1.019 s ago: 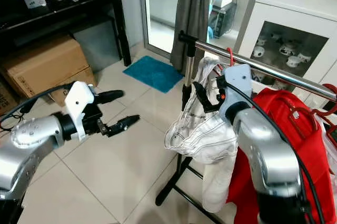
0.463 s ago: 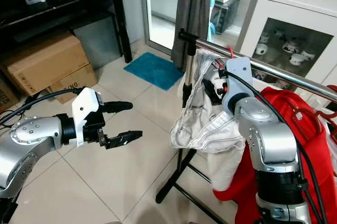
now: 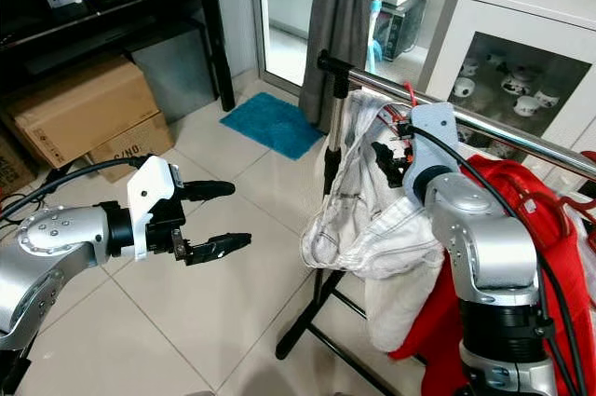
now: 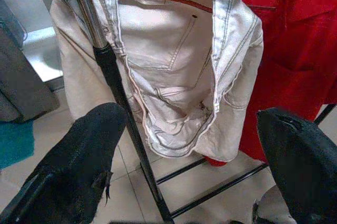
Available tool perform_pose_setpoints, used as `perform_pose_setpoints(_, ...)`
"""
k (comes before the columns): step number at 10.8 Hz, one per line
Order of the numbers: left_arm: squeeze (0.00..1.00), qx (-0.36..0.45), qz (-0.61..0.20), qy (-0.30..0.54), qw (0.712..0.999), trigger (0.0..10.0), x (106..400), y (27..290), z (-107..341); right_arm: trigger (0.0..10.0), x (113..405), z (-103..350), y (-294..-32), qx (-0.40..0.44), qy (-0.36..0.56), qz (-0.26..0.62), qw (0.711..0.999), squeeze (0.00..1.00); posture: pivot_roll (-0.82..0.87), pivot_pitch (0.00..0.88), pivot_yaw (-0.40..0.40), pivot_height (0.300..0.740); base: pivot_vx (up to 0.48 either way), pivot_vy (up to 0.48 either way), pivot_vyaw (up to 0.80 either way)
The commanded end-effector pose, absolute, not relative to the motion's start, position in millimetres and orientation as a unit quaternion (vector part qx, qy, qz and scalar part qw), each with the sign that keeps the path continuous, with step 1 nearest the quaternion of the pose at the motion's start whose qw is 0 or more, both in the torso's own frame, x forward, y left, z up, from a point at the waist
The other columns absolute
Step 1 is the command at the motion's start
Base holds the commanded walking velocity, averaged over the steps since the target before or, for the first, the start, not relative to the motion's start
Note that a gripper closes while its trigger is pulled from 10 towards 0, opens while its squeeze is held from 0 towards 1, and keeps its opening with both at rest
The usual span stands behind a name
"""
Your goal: Hang hanger
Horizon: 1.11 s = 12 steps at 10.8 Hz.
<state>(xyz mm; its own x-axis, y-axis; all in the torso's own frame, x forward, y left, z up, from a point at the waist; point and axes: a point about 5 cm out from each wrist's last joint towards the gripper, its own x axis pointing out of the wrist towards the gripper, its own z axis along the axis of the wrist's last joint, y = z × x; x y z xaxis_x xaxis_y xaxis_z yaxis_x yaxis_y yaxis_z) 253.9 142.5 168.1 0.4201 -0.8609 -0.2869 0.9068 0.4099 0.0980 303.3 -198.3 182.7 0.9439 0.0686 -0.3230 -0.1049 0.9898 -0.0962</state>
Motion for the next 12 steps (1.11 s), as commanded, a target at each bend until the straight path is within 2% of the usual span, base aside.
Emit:
perform_pose_setpoints(1,0.57,0.127,-0.536,0.102,0.829,10.0,252.3,142.6,165.9,10.0,303.4,179.4,-209.4,-0.061,0.174,0.016,0.983,0.91,-0.04,0.000,0.014,0.740,0.000,0.000,0.00)
perform_pose_setpoints(2,0.57,0.126,-0.537,0.102,0.828,10.0,251.7,142.0,165.4,10.0,304.6,180.8,-211.1,-0.061,0.173,0.012,0.983,1.00,-0.04,0.000,0.011,0.740,0.000,0.000,0.00)
perform_pose_setpoints(6,0.57,0.127,-0.539,0.101,0.827,10.0,249.8,140.5,162.7,10.0,297.6,191.1,-214.3,-0.062,0.170,0.019,0.983,1.00,-0.04,0.000,-0.001,0.740,0.000,0.000,0.00)
perform_pose_setpoints(9,0.56,0.135,-0.533,0.100,0.829,10.0,249.8,141.8,160.4,10.0,284.6,199.5,-205.7,-0.072,0.158,0.084,0.981,1.00,-0.04,0.000,-0.006,0.740,0.000,0.000,0.00)
perform_pose_setpoints(12,0.57,0.138,-0.536,0.096,0.827,10.0,251.2,140.3,160.7,10.0,285.1,202.3,-210.9,-0.093,0.158,0.060,0.981,1.00,-0.04,0.000,-0.004,0.740,0.000,0.000,0.00)
